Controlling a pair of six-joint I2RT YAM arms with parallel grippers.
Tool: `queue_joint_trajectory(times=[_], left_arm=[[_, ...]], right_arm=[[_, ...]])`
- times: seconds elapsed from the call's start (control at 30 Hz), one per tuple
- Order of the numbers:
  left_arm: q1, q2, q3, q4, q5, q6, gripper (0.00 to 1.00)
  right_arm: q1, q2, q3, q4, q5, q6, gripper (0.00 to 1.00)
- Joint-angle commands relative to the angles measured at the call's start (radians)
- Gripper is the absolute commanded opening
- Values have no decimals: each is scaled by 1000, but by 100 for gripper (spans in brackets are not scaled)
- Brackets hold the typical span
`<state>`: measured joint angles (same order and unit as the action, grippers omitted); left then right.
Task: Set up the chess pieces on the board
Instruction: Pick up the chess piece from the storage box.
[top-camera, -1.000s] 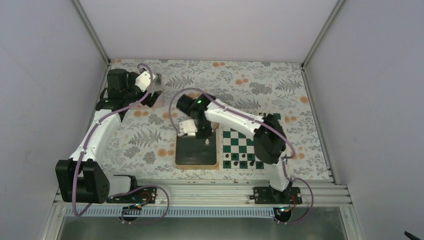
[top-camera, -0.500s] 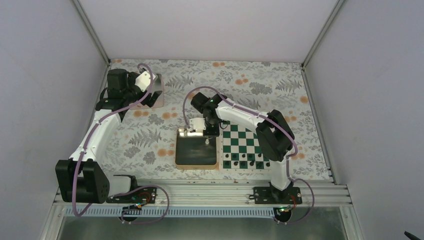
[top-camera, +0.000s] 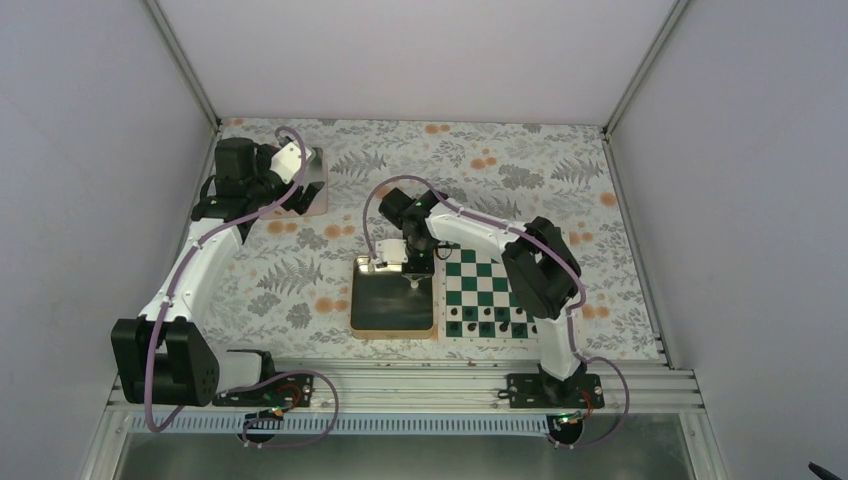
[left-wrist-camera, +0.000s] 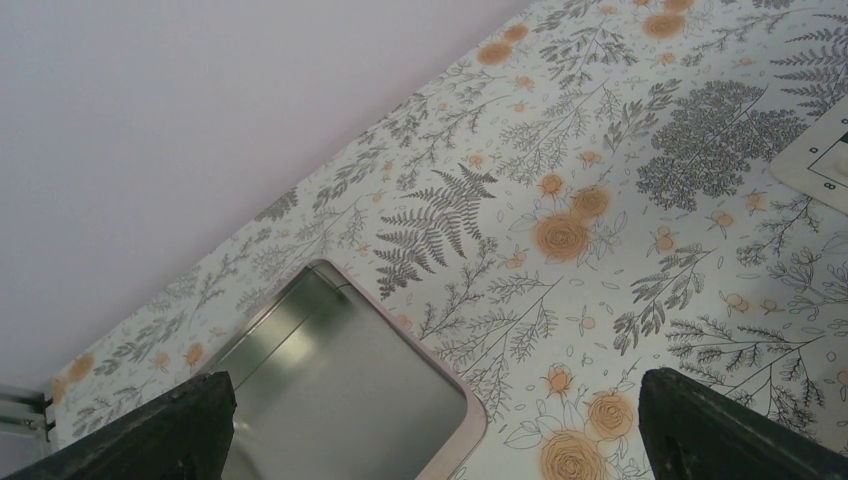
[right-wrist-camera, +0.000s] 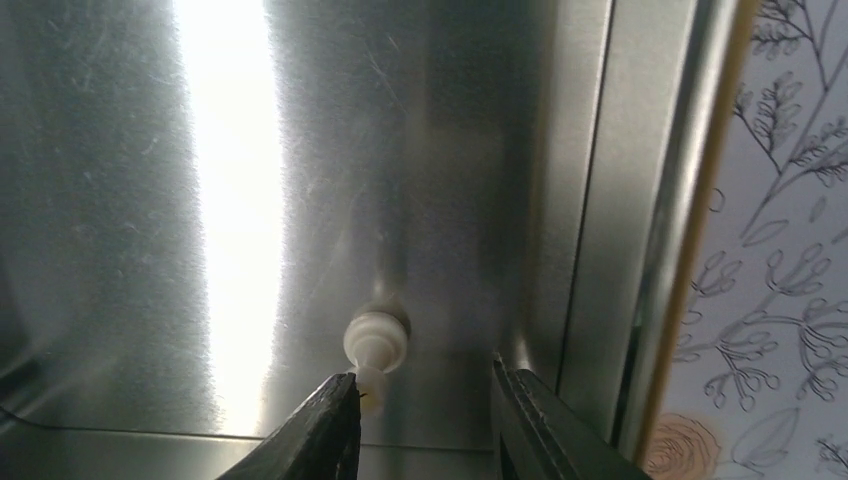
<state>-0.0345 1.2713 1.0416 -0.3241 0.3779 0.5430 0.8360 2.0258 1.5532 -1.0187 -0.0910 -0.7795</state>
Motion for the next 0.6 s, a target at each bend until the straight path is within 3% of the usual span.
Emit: queue_joint_trajectory(times=[0.0, 0.57], left_arm=[[5, 5, 9, 10, 18, 15, 100], [4, 10, 11, 9, 18, 15, 100]], right_arm=[[15, 11, 7, -3, -41, 17, 36], [24, -42, 2, -11, -38, 47, 34]])
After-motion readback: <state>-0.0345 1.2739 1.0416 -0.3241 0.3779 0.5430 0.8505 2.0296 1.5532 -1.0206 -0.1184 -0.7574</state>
